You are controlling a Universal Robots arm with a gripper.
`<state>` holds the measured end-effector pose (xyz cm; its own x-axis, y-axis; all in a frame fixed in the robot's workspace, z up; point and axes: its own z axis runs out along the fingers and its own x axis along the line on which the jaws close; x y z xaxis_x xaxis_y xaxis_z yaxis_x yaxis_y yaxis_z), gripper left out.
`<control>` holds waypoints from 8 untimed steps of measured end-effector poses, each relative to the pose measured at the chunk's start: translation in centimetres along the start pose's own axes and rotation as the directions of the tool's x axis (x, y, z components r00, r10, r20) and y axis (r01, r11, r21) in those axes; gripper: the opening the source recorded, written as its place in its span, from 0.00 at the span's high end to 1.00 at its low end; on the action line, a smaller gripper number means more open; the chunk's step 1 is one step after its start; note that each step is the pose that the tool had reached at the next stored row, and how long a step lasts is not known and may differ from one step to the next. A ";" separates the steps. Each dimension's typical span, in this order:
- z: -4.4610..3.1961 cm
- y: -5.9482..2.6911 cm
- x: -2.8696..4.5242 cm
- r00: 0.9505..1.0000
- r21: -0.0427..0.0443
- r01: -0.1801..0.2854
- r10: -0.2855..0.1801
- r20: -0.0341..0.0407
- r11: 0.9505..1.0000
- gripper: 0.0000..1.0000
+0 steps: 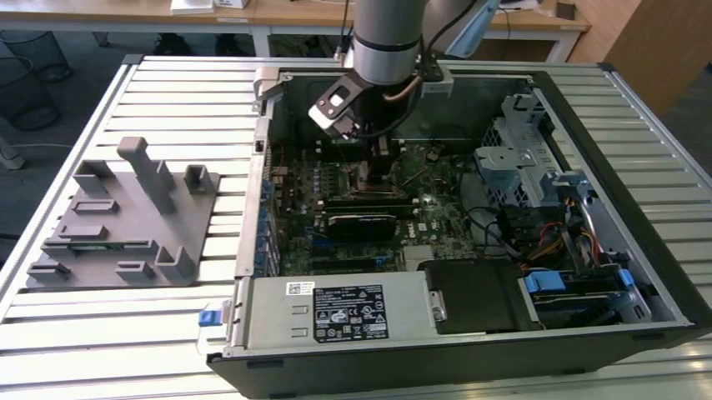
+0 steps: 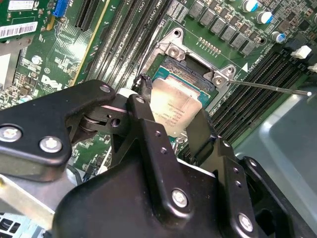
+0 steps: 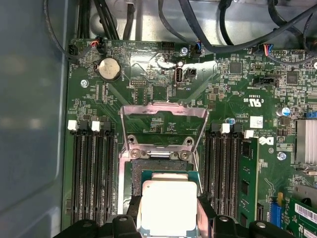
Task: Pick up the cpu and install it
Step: 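Place the cpu into insertion slot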
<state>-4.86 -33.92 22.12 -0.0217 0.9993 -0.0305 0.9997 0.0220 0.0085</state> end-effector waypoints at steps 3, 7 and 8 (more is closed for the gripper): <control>0.22 0.01 0.01 1.000 0.000 0.000 0.000 0.000 1.000 0.47; 0.56 0.10 0.01 1.000 0.000 0.000 0.000 0.000 1.000 0.47; 0.62 0.11 0.02 1.000 0.000 0.000 0.000 0.000 1.000 0.47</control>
<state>-4.75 -33.92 21.50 -0.0217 0.9993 -0.0305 0.9997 0.0220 0.0086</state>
